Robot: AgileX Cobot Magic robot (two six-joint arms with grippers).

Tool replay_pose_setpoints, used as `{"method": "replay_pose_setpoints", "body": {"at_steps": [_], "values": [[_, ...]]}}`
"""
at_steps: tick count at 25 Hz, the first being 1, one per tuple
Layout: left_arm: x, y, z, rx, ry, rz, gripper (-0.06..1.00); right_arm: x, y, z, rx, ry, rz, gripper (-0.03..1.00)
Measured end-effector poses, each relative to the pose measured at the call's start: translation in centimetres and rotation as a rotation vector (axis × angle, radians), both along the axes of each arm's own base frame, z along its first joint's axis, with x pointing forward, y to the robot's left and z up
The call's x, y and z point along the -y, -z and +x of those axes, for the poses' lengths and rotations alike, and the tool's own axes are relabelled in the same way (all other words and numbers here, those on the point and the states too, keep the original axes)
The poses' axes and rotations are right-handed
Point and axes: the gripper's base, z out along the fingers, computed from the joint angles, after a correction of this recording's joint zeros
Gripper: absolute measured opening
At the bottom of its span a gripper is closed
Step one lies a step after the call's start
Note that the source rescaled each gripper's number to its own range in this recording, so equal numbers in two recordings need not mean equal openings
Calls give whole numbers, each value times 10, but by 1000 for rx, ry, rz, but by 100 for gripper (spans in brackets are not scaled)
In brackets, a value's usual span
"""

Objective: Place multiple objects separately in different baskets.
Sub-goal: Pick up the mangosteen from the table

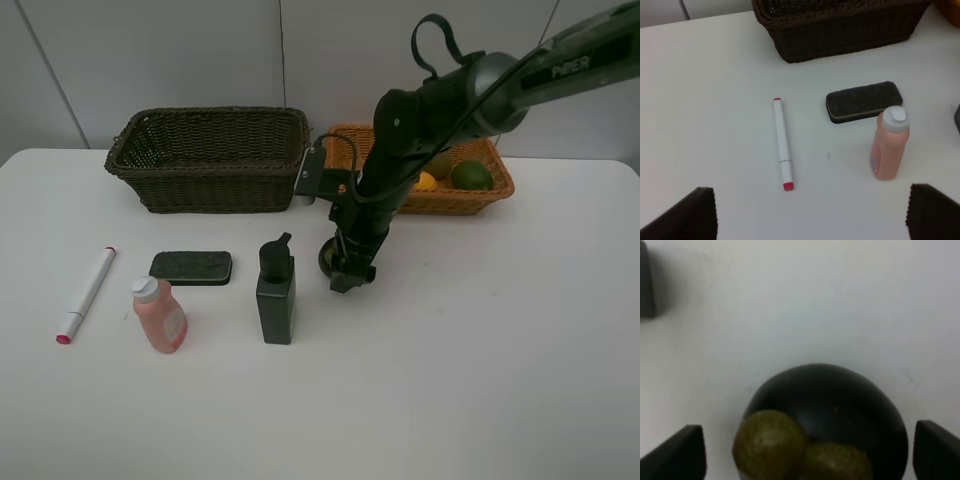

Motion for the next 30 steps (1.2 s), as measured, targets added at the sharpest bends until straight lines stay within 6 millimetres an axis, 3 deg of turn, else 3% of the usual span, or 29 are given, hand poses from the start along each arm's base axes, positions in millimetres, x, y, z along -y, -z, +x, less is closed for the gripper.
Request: {"method": "replay_pose_setpoints", "body": {"at_steps": [1, 3, 30], "values": [[0, 0, 0, 0, 0, 0, 100, 0, 0, 0, 2, -3, -4, 77], [0, 0, 0, 0, 0, 0, 100, 0, 0, 0, 5, 0, -1, 33], [0, 0, 0, 0, 0, 0, 100, 1, 0, -4, -53, 16, -6, 35]]}}
